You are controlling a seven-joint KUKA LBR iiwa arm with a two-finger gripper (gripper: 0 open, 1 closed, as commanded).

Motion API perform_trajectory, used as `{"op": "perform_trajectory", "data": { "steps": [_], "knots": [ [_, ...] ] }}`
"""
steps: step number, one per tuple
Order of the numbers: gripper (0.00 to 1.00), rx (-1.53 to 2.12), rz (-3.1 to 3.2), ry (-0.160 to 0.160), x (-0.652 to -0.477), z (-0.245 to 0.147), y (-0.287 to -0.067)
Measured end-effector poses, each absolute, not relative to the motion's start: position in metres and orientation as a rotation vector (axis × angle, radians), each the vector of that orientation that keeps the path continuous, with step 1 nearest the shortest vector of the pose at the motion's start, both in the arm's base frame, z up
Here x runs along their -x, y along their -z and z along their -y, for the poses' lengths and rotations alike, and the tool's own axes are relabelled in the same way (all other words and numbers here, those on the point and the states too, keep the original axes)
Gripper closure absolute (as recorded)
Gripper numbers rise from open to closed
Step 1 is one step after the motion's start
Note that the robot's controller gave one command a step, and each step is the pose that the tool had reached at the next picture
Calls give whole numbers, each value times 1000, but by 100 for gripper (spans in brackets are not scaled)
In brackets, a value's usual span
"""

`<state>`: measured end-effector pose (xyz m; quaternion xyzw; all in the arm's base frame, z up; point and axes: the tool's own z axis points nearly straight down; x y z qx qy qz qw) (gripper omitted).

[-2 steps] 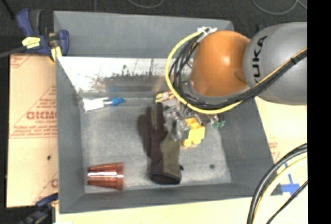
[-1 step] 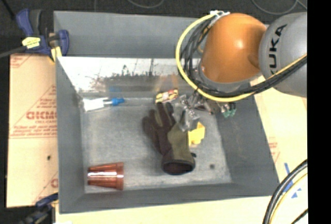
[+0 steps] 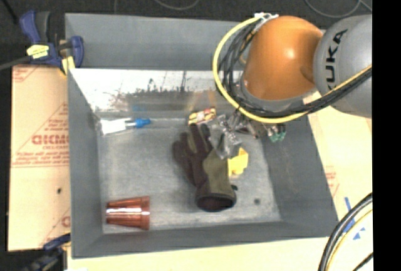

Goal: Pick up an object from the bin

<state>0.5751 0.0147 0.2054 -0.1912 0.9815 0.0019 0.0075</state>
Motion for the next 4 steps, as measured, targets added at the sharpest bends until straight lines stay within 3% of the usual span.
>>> {"op": "perform_trajectory", "data": {
  "steps": [4],
  "knots": [
    [100,689,-3051,-5,-588,-7,-174]
  ]
}}
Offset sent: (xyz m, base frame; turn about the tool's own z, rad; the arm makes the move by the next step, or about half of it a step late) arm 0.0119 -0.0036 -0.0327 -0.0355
